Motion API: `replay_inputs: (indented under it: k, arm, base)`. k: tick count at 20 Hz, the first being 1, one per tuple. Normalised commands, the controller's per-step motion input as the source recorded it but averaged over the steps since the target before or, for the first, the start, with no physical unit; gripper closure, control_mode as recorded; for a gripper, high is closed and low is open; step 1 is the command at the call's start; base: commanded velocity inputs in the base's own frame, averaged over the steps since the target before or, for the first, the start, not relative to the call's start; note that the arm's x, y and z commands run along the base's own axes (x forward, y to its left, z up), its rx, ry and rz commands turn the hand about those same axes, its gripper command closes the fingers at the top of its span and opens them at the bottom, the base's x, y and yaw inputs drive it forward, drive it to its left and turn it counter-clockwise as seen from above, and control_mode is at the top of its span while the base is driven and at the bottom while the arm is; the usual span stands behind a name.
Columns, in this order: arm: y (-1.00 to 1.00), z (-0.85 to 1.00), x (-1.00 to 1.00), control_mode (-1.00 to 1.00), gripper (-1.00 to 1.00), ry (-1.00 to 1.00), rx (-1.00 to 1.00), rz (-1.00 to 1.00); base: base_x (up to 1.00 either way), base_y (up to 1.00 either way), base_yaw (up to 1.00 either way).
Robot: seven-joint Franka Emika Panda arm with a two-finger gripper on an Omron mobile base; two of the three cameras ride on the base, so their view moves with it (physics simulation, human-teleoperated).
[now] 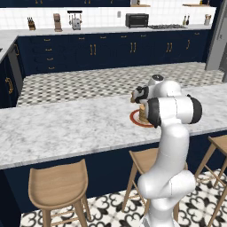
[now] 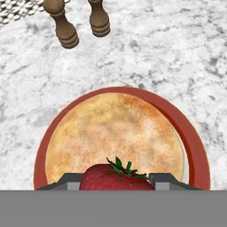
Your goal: Take the strawberry from the fridge and place it on top of the pancake, located on the dining counter.
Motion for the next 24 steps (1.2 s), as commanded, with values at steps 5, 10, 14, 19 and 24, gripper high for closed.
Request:
replay_inputs:
  k: [5,10,14,19,24]
  arm:
    - [-0.04,-0.20,0.03,-1.00,1.00,0.00,0.00,0.00]
    - [-0.02,-0.14,0.01,-1.00,-1.00,0.00,0.00,0.00]
    - [0.00,-0.05,-0.23,-1.00,-1.00,0.00,0.01,0.00]
    - [0.00,0.00,-0.18,-1.00,-1.00,-0.01,0.01,0.00]
    - [0.00,0.12,-0.27,-1.00,-1.00,-0.01,0.00,0.00]
  base:
    - [0.00,0.00,0.00]
    - [0.00,0.00,0.00]
    - [0.00,0.00,0.00]
    - [0.00,0.00,0.00]
    - [0.00,0.00,0.00]
